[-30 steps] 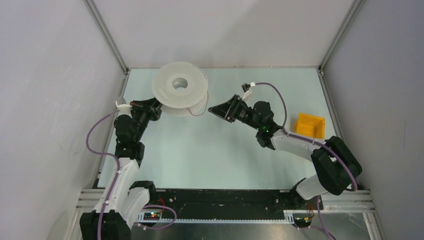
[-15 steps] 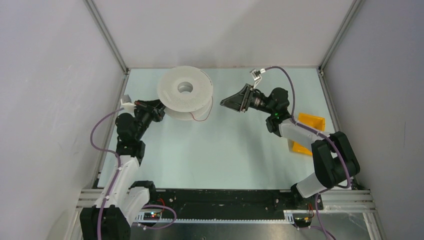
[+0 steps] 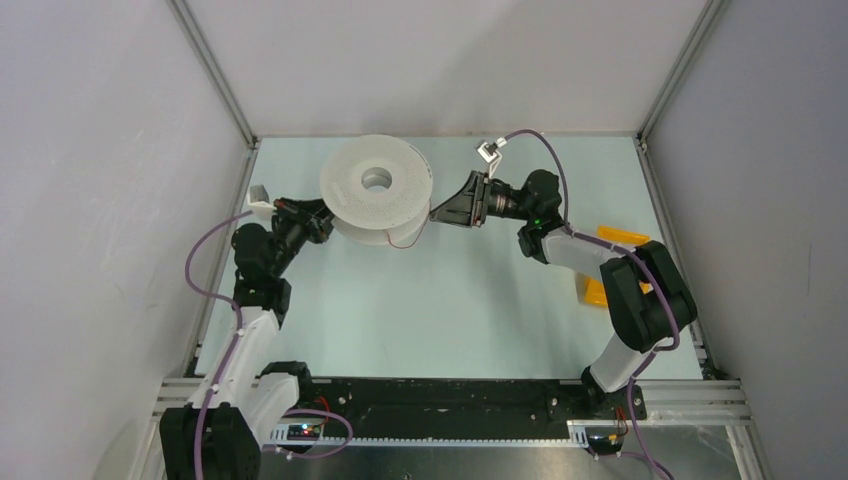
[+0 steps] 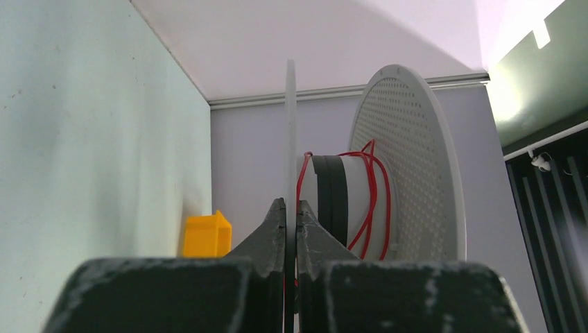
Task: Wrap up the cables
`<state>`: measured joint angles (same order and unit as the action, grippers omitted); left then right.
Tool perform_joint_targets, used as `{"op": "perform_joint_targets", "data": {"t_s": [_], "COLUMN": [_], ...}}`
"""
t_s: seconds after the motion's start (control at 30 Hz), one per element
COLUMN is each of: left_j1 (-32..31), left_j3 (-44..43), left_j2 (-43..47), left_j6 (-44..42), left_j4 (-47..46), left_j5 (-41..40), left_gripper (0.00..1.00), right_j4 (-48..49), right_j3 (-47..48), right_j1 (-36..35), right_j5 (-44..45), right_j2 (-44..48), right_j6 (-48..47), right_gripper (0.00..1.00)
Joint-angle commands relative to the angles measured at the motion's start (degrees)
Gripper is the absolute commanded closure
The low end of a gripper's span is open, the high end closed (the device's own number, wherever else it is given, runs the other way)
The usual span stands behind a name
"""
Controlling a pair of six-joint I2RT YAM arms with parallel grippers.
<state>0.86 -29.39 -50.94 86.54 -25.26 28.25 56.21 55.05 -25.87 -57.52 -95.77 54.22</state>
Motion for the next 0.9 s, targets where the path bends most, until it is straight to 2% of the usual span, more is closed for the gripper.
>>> {"op": "perform_joint_targets", "data": {"t_s": [0.0,0.57,0.87], "left_j1": [-0.3,-0.4,-0.3], "left_j3": [-3.9,-4.2,-4.2], "left_j2": [0.5,-0.2,-0.5], "left_j6": [0.5,0.4,0.2], "left_j4": [-5.9,-6.2,-6.1], "left_j5": [1.8,2.0,1.5], "left_gripper": [1.0,1.0,1.0], "right_j4": [3.2,-0.8,-7.8], "right_j3": [2.9,2.9,2.9], "right_j1": [-0.3,0.5,1.1], "right_j5": [-1.2,-1.3,-0.5], "right_j2": [-0.4,0.5,3.1], "right_j6": [0.0,-2.1,-4.5], "right_gripper": [0.61,0.58,0.58]}}
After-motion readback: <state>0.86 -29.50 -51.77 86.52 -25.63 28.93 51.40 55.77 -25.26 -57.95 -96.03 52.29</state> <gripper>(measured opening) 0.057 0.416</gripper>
